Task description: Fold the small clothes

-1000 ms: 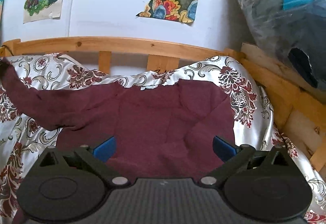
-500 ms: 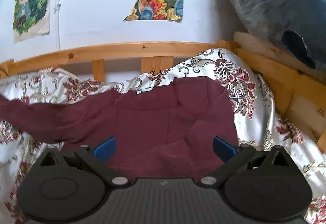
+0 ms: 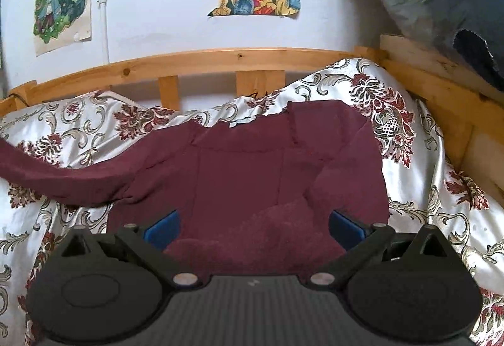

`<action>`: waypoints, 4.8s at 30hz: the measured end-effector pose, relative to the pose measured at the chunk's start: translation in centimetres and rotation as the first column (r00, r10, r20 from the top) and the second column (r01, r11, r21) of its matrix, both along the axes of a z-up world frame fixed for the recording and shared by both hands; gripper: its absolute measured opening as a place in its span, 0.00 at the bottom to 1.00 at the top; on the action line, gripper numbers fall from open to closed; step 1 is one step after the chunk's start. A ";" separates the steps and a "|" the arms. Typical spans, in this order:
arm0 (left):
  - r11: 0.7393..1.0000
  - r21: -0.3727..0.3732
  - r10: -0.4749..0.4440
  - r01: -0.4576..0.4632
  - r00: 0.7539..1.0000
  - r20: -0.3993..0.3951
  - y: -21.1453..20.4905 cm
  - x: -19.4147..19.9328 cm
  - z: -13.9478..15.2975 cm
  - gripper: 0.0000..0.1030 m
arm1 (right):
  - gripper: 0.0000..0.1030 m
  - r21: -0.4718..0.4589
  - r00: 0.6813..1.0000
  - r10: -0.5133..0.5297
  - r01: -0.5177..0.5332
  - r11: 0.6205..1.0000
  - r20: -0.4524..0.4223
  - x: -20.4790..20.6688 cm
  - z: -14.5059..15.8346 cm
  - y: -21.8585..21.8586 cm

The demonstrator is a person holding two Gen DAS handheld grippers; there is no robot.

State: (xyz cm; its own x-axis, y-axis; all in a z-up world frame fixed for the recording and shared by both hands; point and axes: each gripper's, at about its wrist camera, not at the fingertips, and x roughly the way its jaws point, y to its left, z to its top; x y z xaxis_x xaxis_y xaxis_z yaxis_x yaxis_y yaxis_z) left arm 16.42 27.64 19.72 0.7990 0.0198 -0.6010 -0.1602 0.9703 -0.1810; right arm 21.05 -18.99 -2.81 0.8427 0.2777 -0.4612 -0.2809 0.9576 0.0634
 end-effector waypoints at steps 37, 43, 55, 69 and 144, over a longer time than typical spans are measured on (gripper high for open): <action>0.877 0.135 -0.457 0.462 0.887 -0.069 -25.5 10.0 -16.8 0.72 | 1.00 0.105 0.959 -0.154 0.184 0.977 -0.239 3.1 -3.9 -10.9; 0.907 0.347 -0.241 0.237 0.970 -0.033 -18.5 13.9 -19.9 0.54 | 1.00 0.113 0.958 -0.087 0.121 0.986 -0.273 3.6 -4.5 -8.9; 0.947 0.161 -0.265 0.280 0.958 -0.108 -15.9 19.9 -25.5 0.47 | 1.00 0.120 0.965 -0.035 0.068 0.991 -0.259 4.1 -5.0 -6.9; 0.998 -0.006 -0.065 0.064 0.994 -0.086 -11.0 19.7 -25.0 0.05 | 1.00 0.033 0.962 0.018 -0.009 0.999 -0.273 4.2 -6.0 -4.3; 0.572 0.523 -0.560 0.632 0.766 -0.315 -27.6 -3.2 -23.3 0.14 | 0.08 -0.701 0.866 0.381 -0.490 0.518 -0.324 -13.4 -7.0 -4.2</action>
